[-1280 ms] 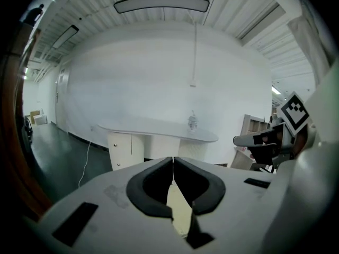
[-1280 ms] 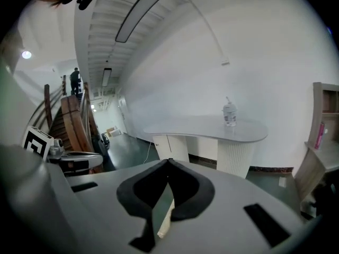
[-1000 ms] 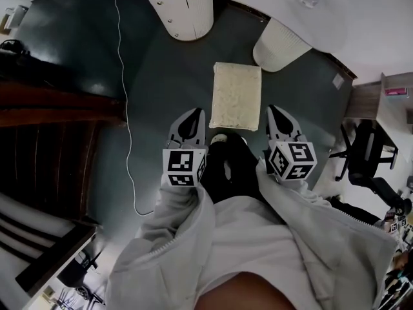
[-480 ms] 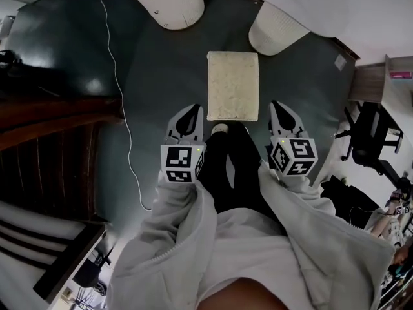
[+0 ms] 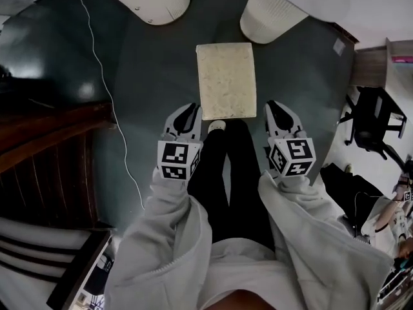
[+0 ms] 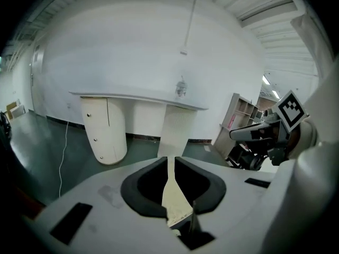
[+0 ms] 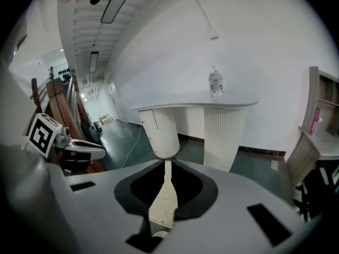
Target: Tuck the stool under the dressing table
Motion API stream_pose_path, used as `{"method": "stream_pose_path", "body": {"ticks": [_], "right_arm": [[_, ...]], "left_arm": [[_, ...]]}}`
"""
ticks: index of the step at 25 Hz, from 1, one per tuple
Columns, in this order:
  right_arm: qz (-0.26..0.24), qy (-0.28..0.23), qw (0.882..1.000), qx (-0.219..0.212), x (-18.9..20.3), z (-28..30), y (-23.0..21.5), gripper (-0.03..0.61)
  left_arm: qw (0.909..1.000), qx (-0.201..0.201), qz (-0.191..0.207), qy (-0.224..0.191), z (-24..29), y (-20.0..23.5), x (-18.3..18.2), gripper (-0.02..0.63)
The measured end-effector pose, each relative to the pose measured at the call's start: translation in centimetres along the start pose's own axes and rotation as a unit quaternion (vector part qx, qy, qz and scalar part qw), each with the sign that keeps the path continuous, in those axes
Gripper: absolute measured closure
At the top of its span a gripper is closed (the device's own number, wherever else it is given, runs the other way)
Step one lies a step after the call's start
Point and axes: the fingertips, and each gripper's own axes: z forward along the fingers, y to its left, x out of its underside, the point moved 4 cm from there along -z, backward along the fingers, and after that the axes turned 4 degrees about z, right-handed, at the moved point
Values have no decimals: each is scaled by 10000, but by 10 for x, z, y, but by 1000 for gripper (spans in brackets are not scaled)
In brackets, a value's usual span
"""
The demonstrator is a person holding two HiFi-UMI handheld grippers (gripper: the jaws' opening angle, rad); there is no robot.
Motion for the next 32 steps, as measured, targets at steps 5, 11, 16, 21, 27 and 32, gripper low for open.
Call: {"method": "stream_pose_path", "body": {"ticks": [5, 11, 16, 21, 27, 32], "right_arm": [[42, 254, 9996, -139, 35, 25, -14, 435], [-64, 615, 9975, -333, 80, 58, -30, 338], [-154, 845, 9946, -585, 115, 83, -41, 244], [-268, 1352, 9880, -691, 157, 111, -65, 161], [-601, 1943, 9760, -773, 208, 128, -83, 137], [-679, 2200, 9693, -860, 237, 142, -91, 133]], "left_arm": [[9985, 318, 43, 441, 34, -3, 37, 509], [9939, 636, 159, 890, 74, -10, 81, 419], [9893, 708, 232, 1257, 101, -8, 123, 365], [9824, 649, 259, 1732, 125, -5, 169, 344], [9662, 653, 309, 2475, 134, -8, 232, 327], [9601, 574, 248, 2724, 141, -9, 265, 322]]}}
